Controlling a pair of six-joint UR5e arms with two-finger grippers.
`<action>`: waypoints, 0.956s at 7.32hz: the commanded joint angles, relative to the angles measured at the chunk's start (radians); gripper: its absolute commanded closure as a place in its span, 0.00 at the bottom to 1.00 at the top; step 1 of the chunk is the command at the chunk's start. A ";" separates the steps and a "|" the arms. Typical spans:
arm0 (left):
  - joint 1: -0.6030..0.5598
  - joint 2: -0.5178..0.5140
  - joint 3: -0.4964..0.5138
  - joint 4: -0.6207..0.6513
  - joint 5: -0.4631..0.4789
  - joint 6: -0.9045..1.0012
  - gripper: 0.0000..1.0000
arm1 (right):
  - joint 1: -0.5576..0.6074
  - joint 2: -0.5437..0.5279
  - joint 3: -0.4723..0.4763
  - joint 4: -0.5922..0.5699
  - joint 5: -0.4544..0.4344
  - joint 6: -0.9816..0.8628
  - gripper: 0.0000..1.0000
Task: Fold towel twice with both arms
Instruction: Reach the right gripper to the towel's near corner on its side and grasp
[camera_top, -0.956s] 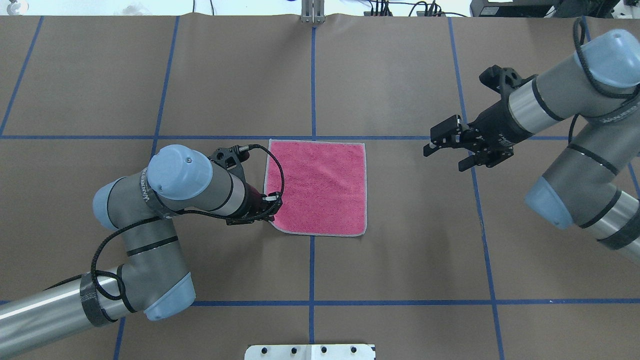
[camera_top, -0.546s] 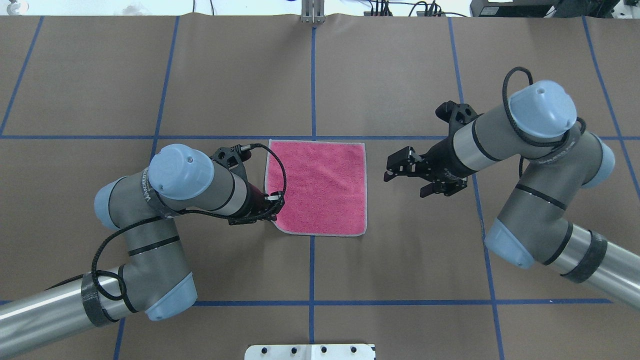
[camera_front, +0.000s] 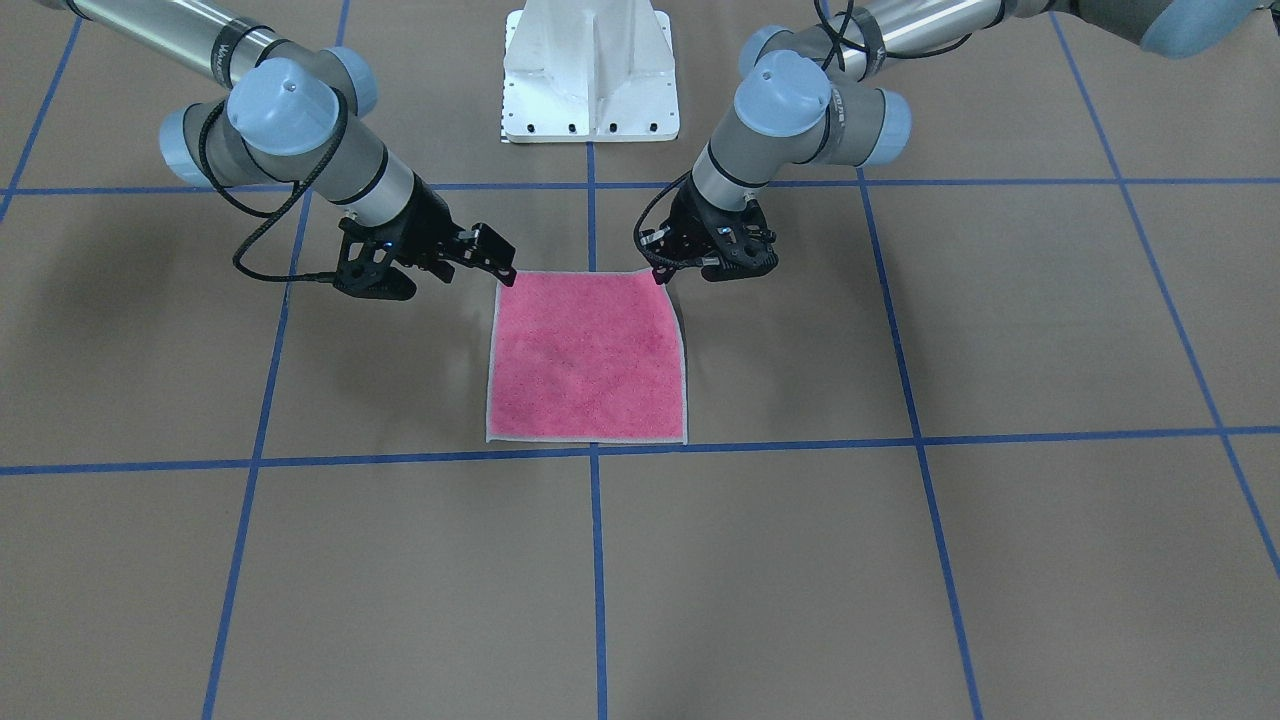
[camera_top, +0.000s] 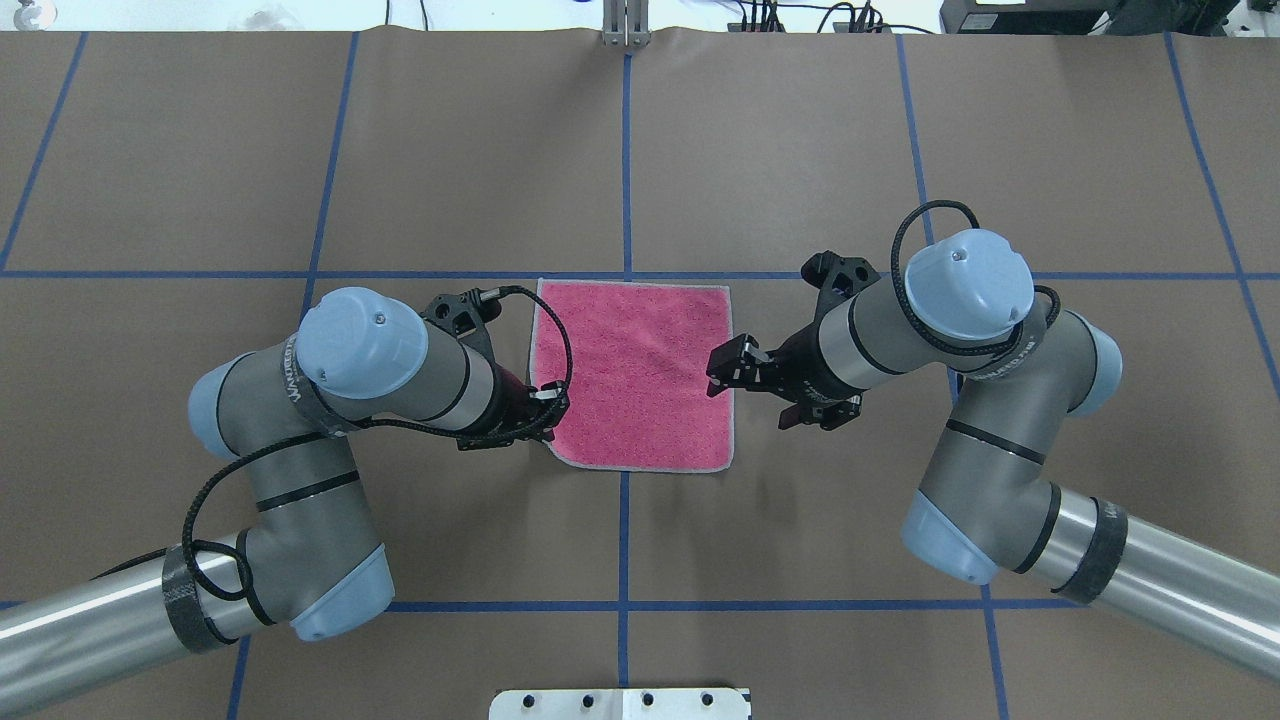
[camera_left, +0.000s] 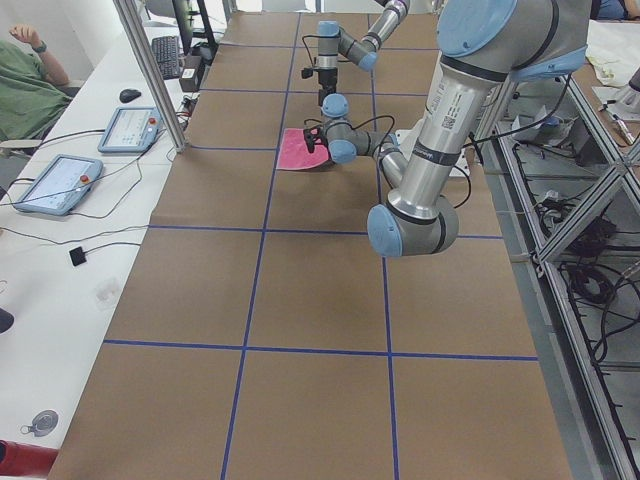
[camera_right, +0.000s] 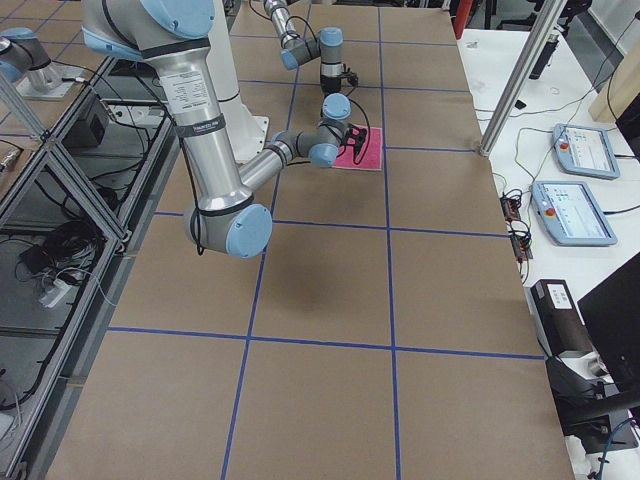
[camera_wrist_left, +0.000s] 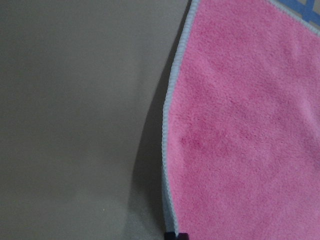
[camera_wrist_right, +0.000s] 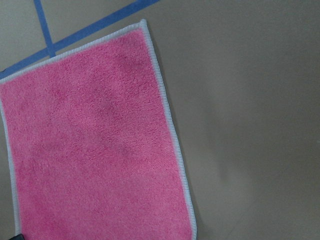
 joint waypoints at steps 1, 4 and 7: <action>0.000 0.000 0.000 -0.001 -0.001 -0.001 1.00 | -0.032 0.009 -0.026 -0.003 -0.041 0.021 0.15; 0.000 0.000 0.002 -0.007 -0.001 -0.003 1.00 | -0.071 0.004 -0.036 -0.004 -0.041 0.018 0.20; 0.000 0.000 0.000 -0.007 -0.001 -0.003 1.00 | -0.094 0.006 -0.036 -0.004 -0.047 0.019 0.25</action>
